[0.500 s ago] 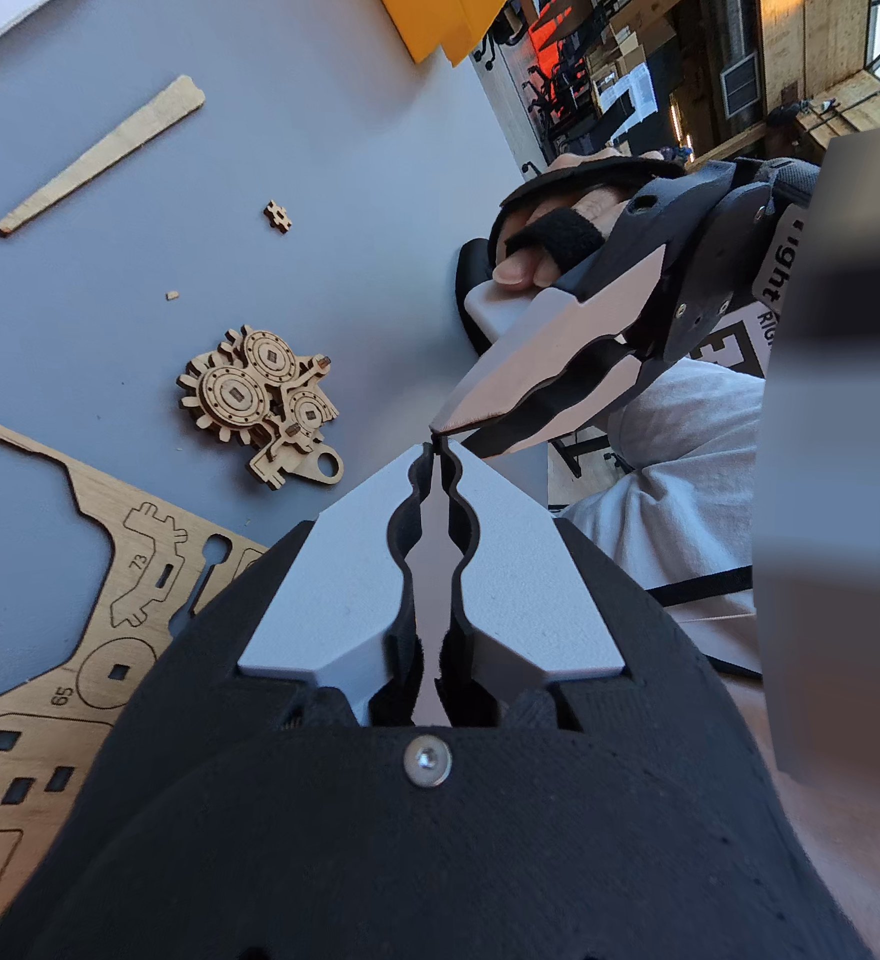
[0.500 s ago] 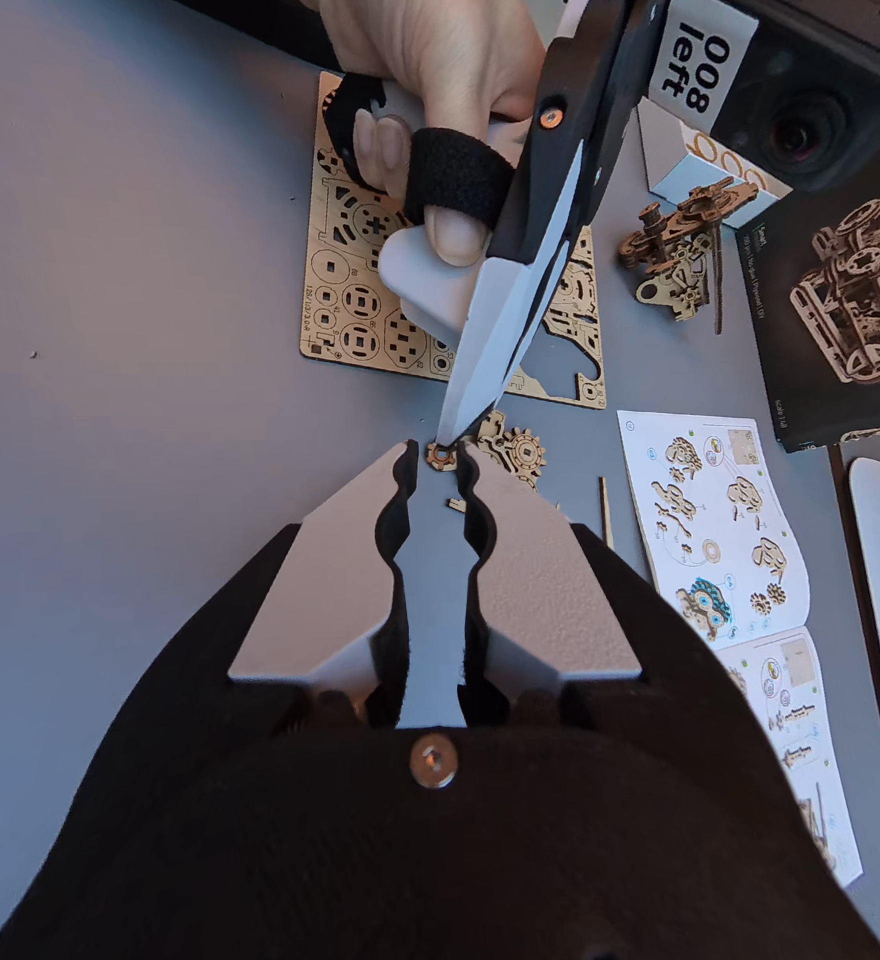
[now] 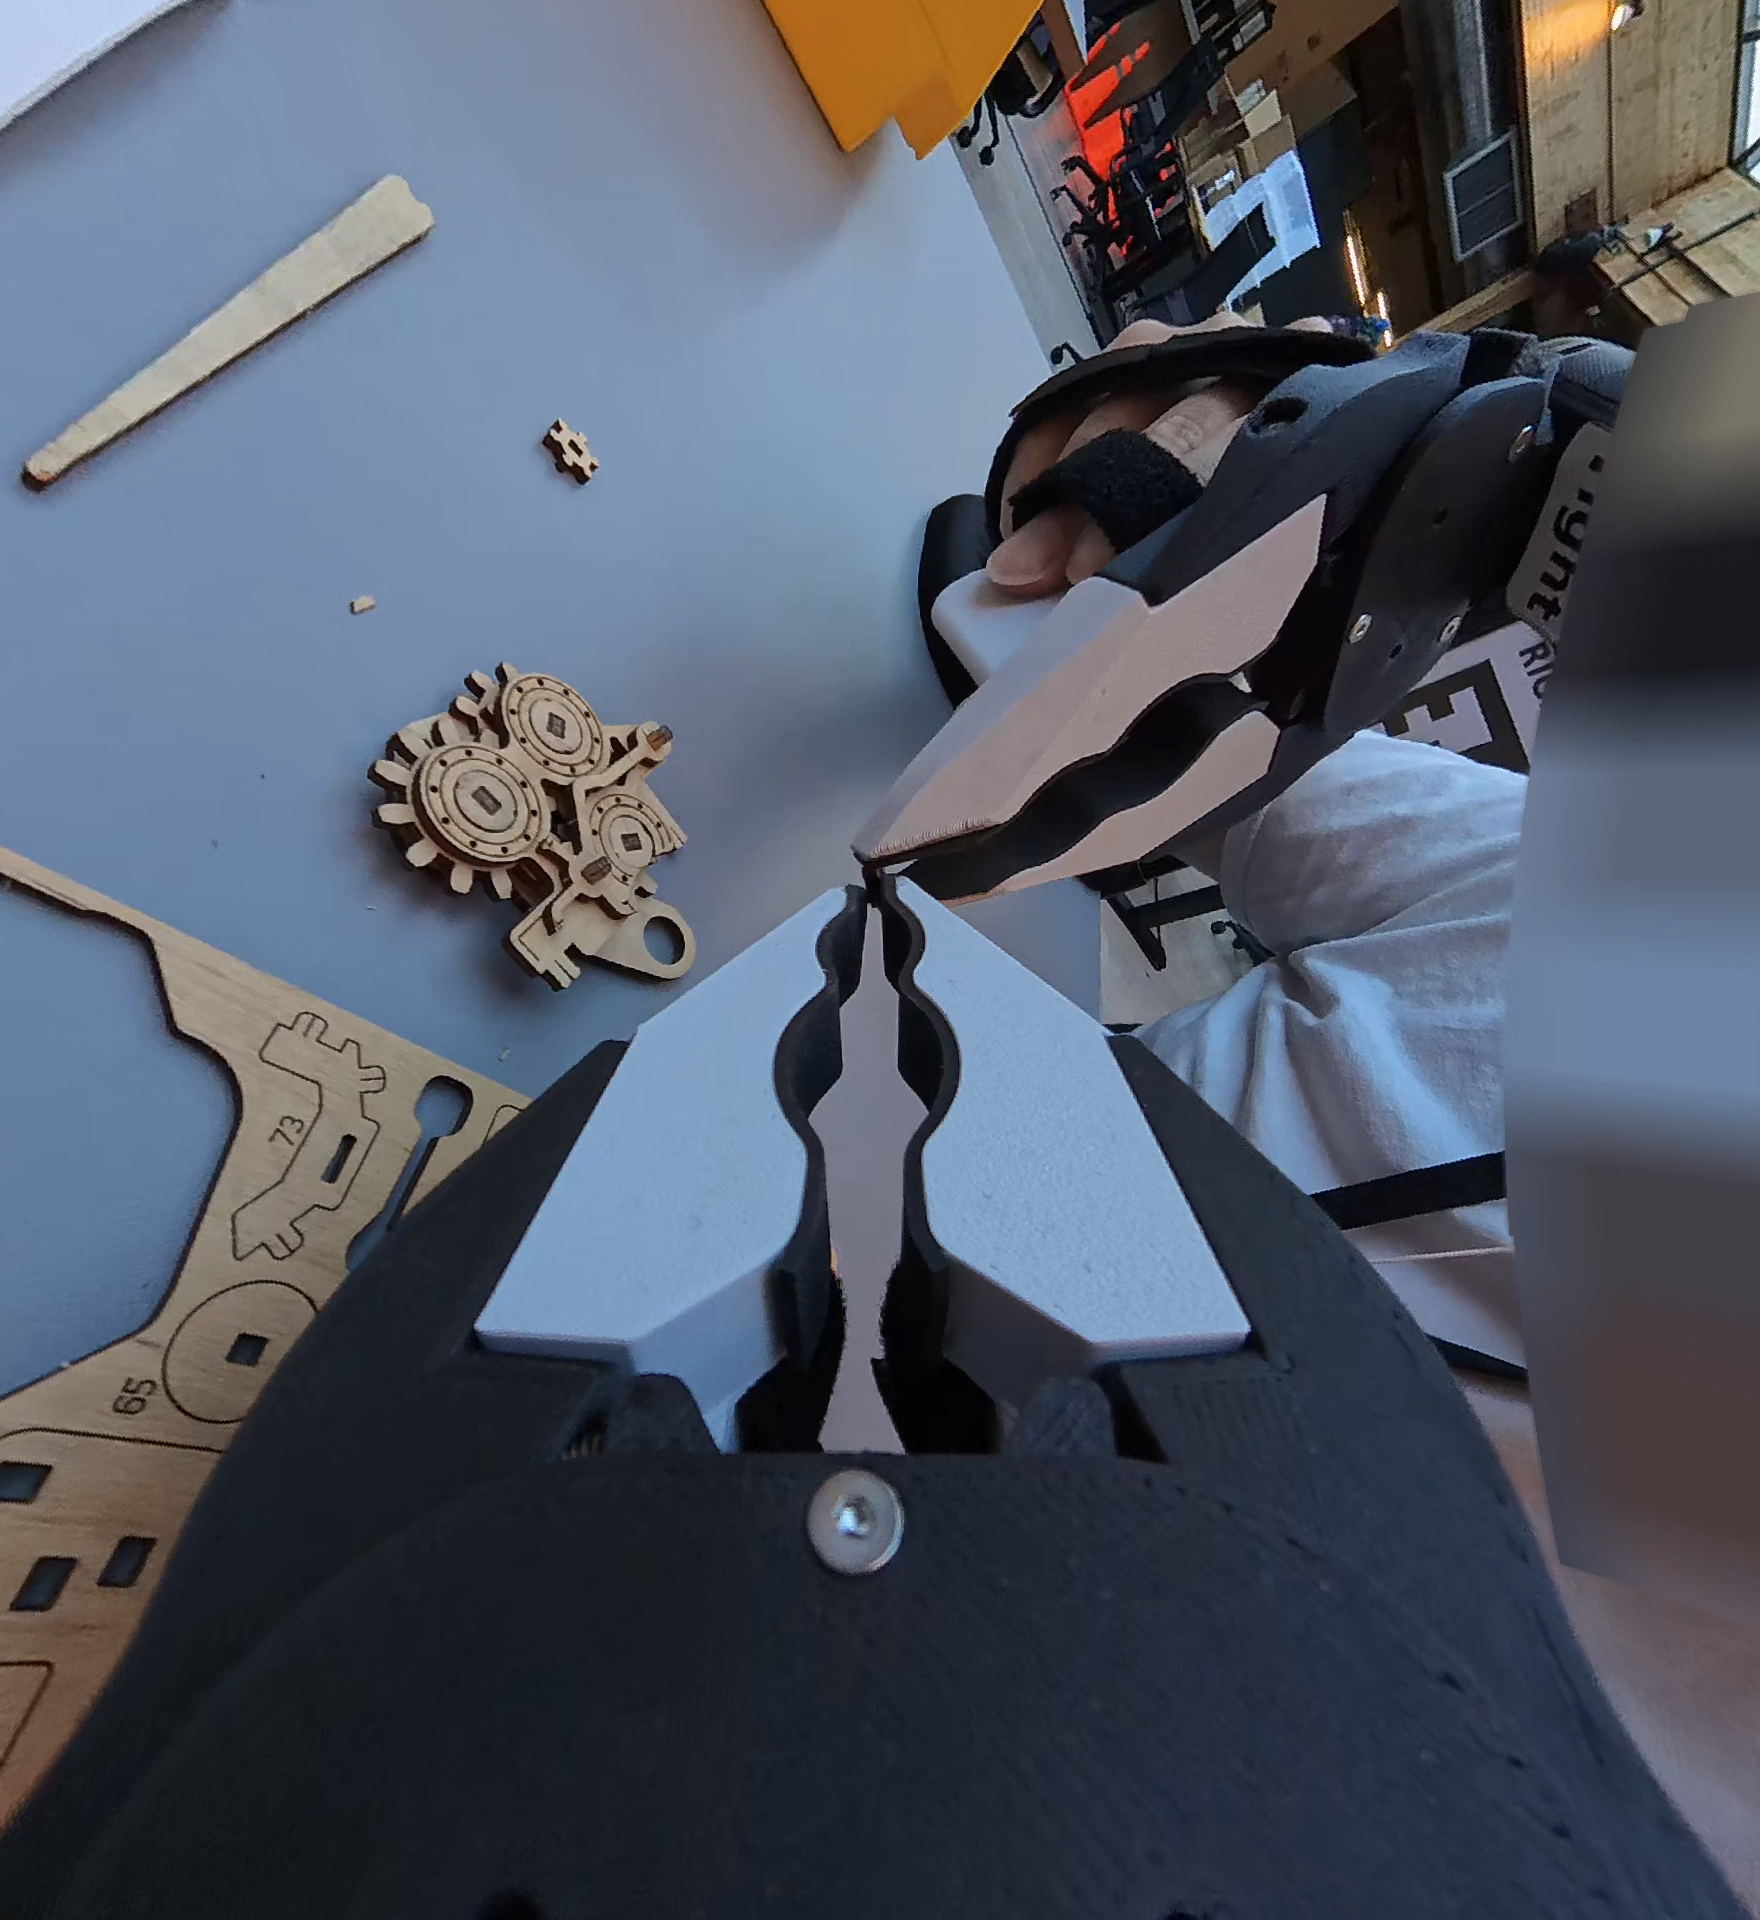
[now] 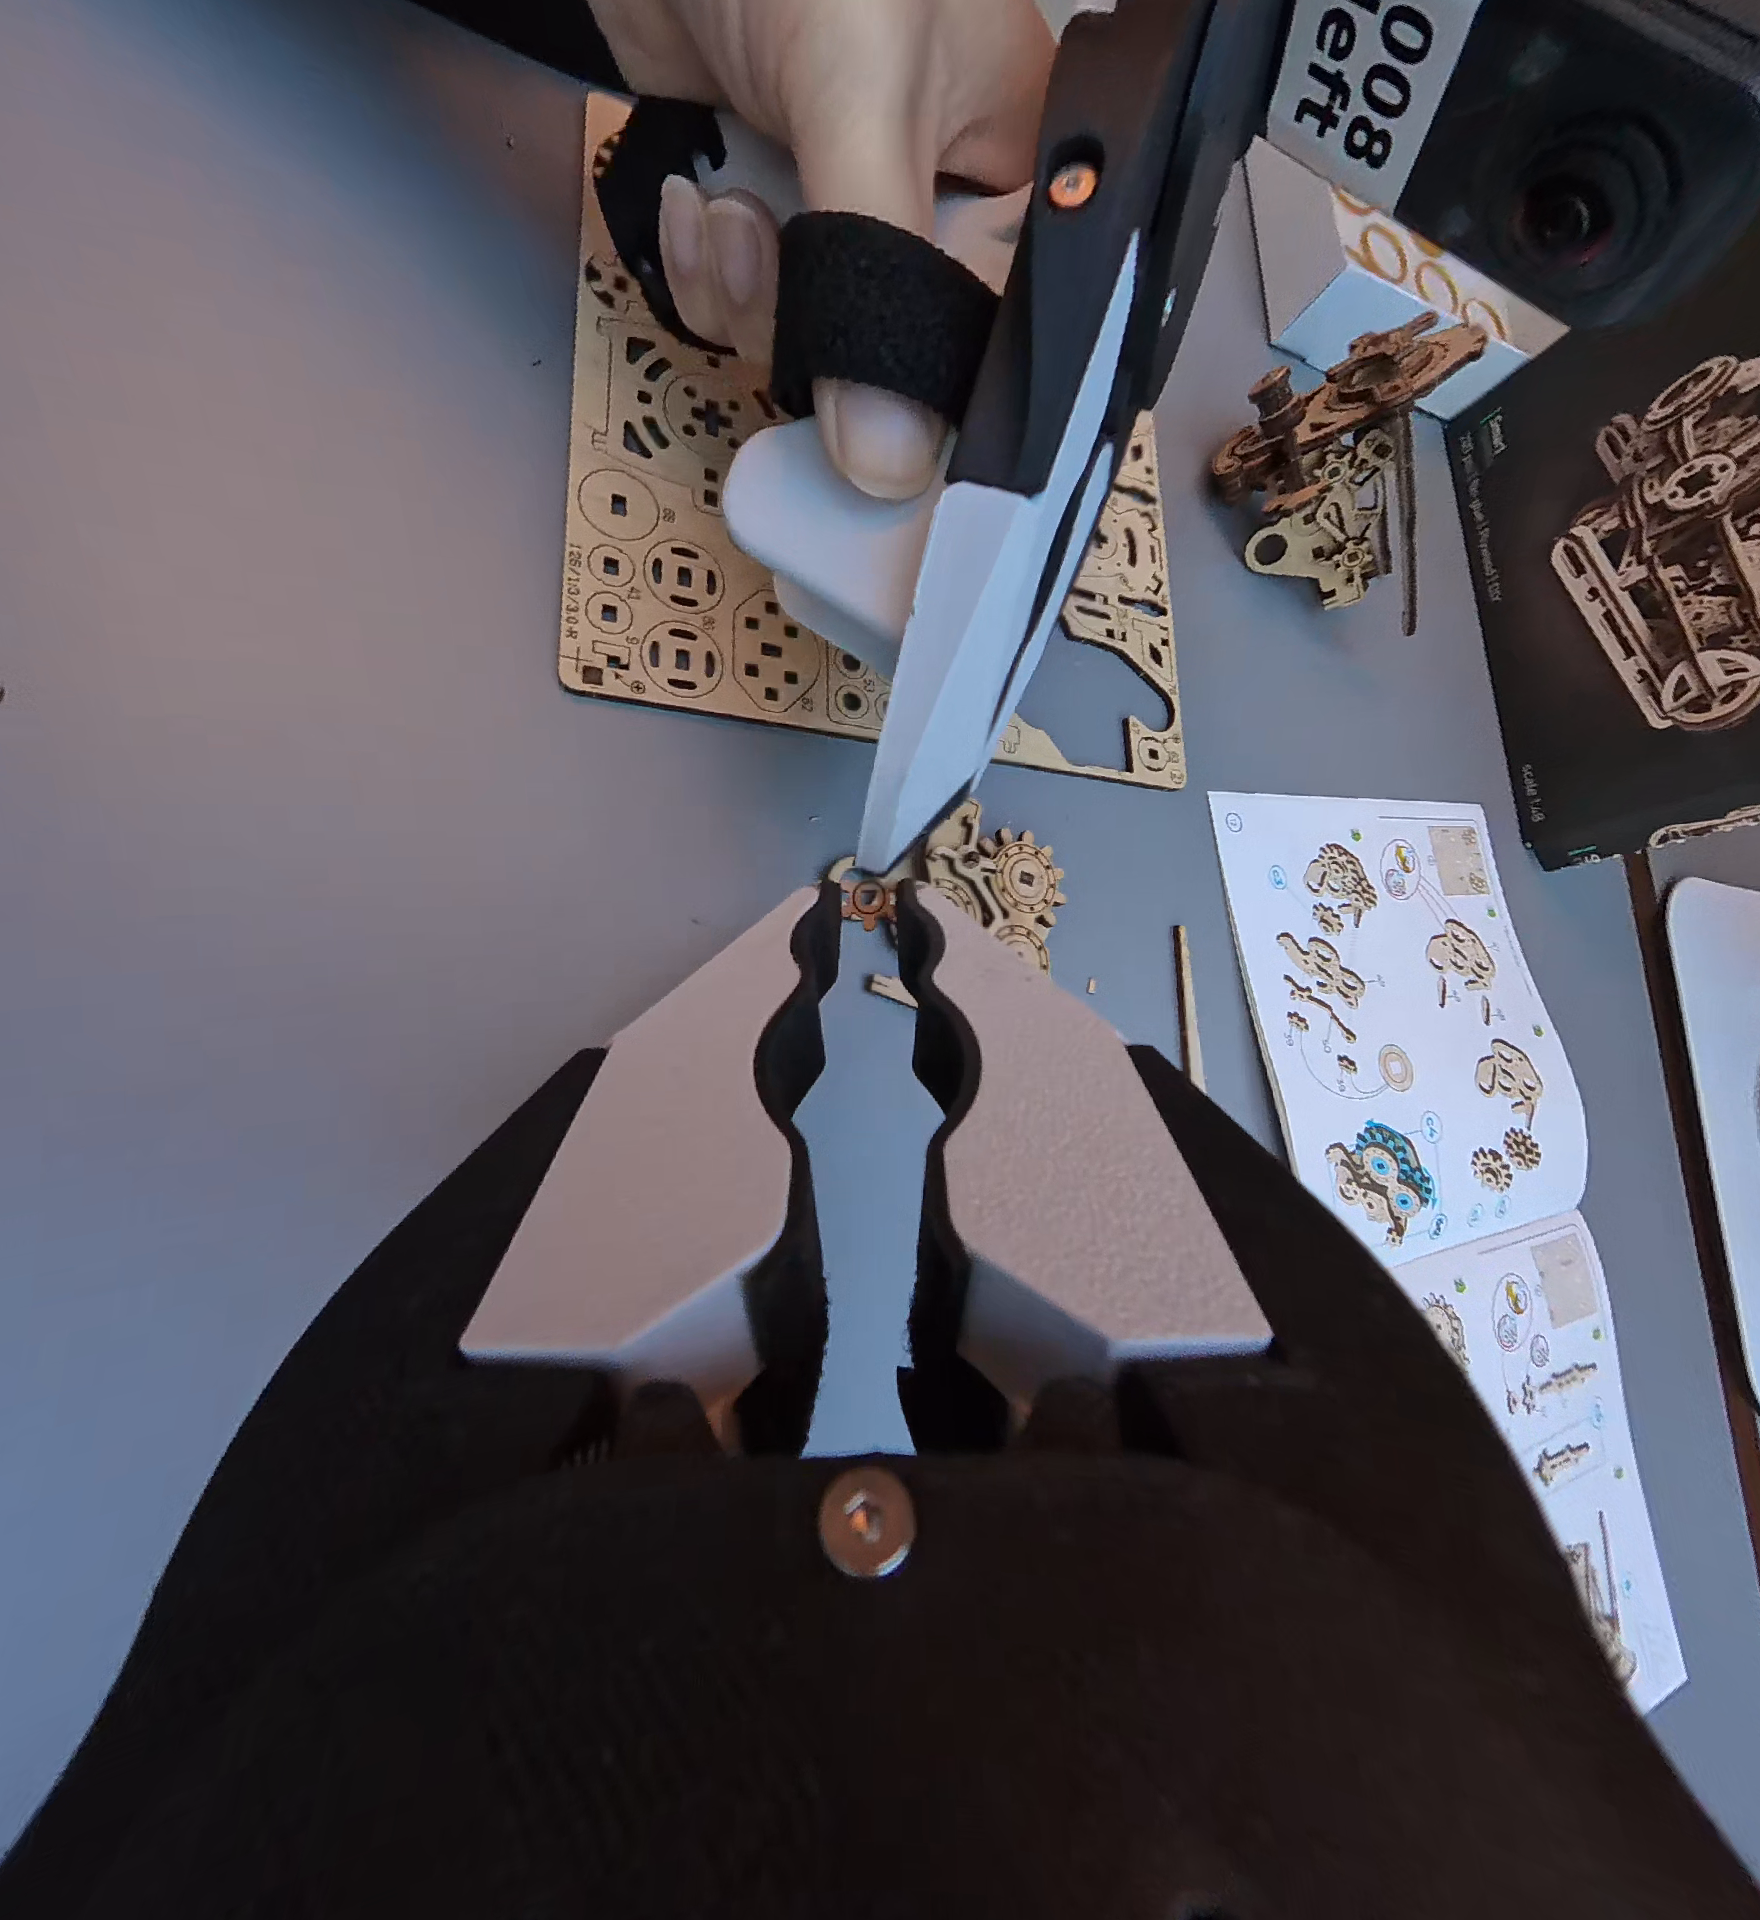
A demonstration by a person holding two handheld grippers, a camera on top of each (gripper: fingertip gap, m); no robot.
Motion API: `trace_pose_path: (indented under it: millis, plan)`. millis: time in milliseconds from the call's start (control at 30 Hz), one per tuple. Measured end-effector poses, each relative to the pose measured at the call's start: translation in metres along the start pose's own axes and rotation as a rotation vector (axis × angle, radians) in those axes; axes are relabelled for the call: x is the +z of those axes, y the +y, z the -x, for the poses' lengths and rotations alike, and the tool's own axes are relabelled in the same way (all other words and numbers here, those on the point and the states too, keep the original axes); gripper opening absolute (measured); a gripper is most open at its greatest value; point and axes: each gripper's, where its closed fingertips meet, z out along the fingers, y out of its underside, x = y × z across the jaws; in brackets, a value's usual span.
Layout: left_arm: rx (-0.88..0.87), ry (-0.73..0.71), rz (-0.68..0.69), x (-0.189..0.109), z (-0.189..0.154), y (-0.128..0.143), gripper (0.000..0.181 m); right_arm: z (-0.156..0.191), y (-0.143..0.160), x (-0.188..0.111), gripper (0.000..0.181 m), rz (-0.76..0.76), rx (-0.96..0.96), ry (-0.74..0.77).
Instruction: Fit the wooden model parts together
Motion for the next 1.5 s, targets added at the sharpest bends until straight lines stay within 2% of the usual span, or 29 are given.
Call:
trace_pose_path:
  millis: [67,133,267,367,467,567,700,900,1500]
  plan:
    - [0.021,-0.021,-0.023,-0.006,0.001,-0.007,0.004,-0.014,0.008,-0.005,0.009,0.027,0.021,0.047]
    - [0.128,-0.153,-0.050,-0.016,0.017,-0.017,0.010,-0.031,0.021,-0.010,0.009,0.053,0.072,0.082]
    - [0.541,-0.455,0.004,-0.027,0.047,-0.027,0.028,-0.040,0.030,-0.003,0.009,0.068,0.182,-0.013]
    - [0.733,-0.461,0.016,-0.015,0.041,-0.027,0.032,-0.037,0.029,0.004,0.009,0.108,0.197,-0.065]
    - [0.821,-0.476,0.058,-0.010,0.042,-0.025,0.028,-0.032,0.026,0.008,0.009,0.110,0.229,-0.098]
    - [0.832,-0.455,0.073,-0.007,0.044,-0.021,0.015,-0.030,0.029,0.010,0.009,0.131,0.256,-0.116]
    - [0.786,-0.416,0.092,-0.004,0.045,-0.017,0.011,-0.028,0.032,0.013,0.009,0.143,0.276,-0.126]
    - [0.784,-0.434,0.100,-0.003,0.048,-0.015,0.001,-0.024,0.037,0.015,0.009,0.151,0.246,-0.131]
    - [0.770,-0.497,0.088,-0.003,0.048,-0.014,0.001,-0.017,0.035,0.014,0.009,0.111,0.276,-0.157]
